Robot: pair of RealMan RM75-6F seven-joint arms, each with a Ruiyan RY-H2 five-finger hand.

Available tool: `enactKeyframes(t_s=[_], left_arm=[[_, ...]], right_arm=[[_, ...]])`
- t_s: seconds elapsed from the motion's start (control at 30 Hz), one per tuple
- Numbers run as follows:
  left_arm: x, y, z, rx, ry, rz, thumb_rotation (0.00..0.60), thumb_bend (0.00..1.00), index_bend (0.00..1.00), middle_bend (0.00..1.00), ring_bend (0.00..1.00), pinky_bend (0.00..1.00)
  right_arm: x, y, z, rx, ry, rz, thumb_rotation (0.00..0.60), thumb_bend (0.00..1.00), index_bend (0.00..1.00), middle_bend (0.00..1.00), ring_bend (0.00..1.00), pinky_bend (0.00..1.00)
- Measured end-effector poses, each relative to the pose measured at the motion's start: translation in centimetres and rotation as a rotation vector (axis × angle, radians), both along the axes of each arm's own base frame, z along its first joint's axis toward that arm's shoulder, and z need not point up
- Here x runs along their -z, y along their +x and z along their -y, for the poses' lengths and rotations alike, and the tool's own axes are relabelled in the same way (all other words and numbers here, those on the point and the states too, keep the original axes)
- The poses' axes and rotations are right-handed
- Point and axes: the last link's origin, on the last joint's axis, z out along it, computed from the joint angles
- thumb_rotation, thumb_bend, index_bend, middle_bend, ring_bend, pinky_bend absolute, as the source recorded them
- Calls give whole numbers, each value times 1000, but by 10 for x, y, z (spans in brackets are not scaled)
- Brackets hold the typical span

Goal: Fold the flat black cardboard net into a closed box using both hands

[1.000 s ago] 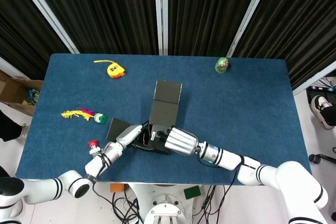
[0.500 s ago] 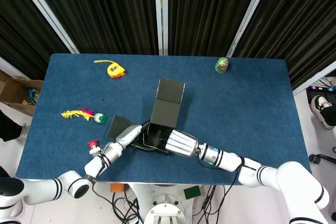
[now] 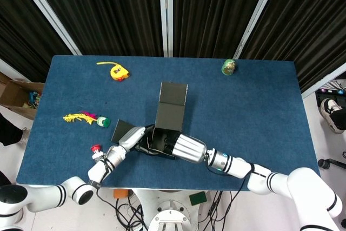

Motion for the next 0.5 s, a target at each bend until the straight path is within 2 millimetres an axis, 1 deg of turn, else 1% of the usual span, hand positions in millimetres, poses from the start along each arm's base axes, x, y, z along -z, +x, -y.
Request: enactKeyframes(t_s=[0.13,0.3,0.5], left_arm=[[2,-1,0,4,10,-10,461,0,431,429,508,803],[3,-1,0,-2,15,-13,459,0,433,431,508,803],[3,1,0,-1,16,-11,460,0,436,434,508,803]], right_arm=[[-1,-5,-3,9,0,4,600,176,492,429,802,1000],[2,-13,-8,45,24,0,600,176,499,448,808,1000],[5,-17,-8,69,39,-21,600,176,561,500,816,1000]])
